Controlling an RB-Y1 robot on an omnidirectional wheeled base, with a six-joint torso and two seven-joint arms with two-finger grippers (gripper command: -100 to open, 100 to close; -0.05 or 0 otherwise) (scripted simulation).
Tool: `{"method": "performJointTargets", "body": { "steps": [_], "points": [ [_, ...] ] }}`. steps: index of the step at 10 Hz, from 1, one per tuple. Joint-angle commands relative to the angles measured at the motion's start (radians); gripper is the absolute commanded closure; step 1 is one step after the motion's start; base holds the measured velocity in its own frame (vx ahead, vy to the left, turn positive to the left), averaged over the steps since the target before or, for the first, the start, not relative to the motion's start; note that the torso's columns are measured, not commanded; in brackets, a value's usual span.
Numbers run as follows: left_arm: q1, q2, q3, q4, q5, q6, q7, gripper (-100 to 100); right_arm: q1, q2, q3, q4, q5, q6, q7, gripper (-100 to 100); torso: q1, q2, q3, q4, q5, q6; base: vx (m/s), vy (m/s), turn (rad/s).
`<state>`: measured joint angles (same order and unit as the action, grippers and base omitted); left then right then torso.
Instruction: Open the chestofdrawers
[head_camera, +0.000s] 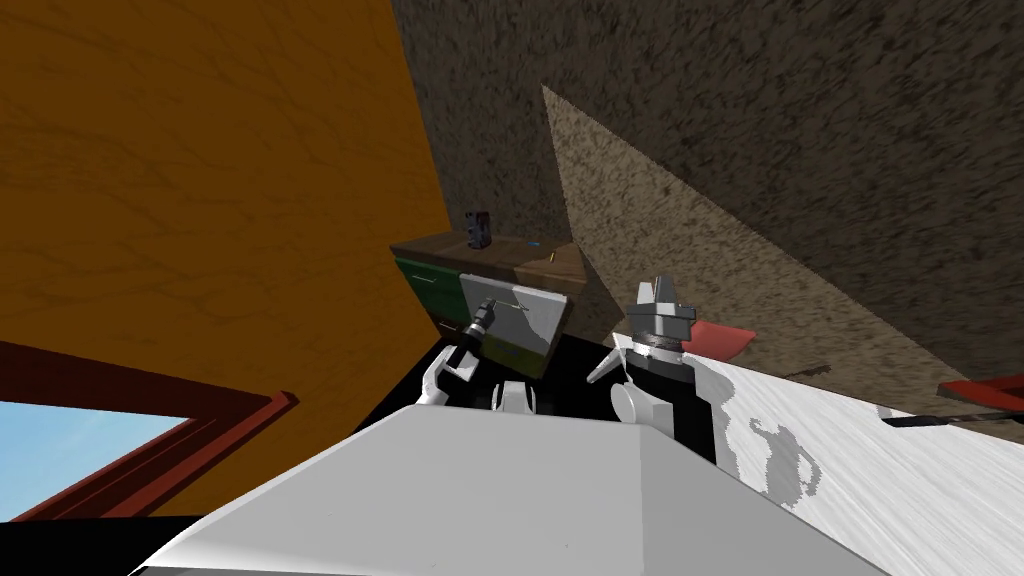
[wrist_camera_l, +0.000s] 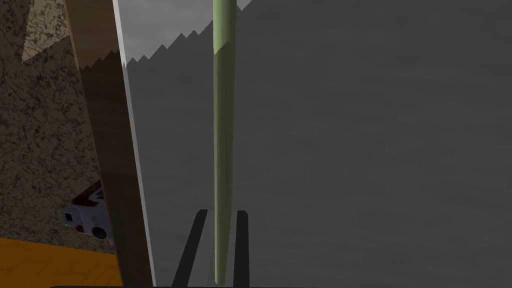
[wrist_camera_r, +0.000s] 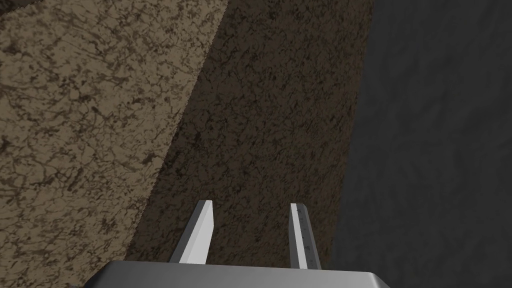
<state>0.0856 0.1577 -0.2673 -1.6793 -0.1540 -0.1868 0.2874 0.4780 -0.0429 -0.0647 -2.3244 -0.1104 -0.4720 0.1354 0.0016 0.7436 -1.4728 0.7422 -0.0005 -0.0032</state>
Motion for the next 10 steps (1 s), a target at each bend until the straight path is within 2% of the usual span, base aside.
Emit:
{"method": "performJointTargets", "body": {
  "steps": [1,4,5,6,7,10],
  "points": [
    [0.015,0.052,-0.019,-0.033,0.013,-0.011,0.03,100,0.0,0.0,0.0,0.0,0.0,0.0,0.0,0,0.0,-0.001,0.0,0.0,0.0,0.001,-0.051,-0.032,0.121],
    [0.038,0.108,-0.045,-0.071,0.026,-0.018,0.06,100,0.0,0.0,0.0,0.0,0.0,0.0,0.0,0,0.0,-0.002,-0.001,0.001,0.0,0.001,-0.043,-0.026,0.122],
    [0.054,0.145,-0.062,-0.096,0.035,-0.022,0.08,100,0.0,0.0,0.0,0.0,0.0,0.0,0.0,0,0.0,-0.002,-0.001,0.001,0.0,0.001,-0.055,-0.039,0.203],
    [0.046,0.127,-0.056,-0.074,0.031,-0.014,0.069,100,0.0,0.0,0.0,0.0,0.0,0.0,0.0,0,0.0,0.0,-0.001,0.001,0.0,0.0,-0.028,-0.021,0.053],
    [0.071,0.169,-0.071,-0.101,0.036,-0.035,0.09,100,0.0,0.0,0.0,0.0,0.0,0.0,0.0,0,0.0,-0.003,-0.002,0.0,0.0,0.003,-0.02,-0.016,0.172],
    [0.104,0.227,-0.092,-0.141,0.044,-0.065,0.115,100,0.0,0.0,0.0,0.0,0.0,0.0,0.0,0,0.001,-0.004,-0.003,-0.001,0.0,0.001,-0.029,-0.022,0.159]
  ]
}}
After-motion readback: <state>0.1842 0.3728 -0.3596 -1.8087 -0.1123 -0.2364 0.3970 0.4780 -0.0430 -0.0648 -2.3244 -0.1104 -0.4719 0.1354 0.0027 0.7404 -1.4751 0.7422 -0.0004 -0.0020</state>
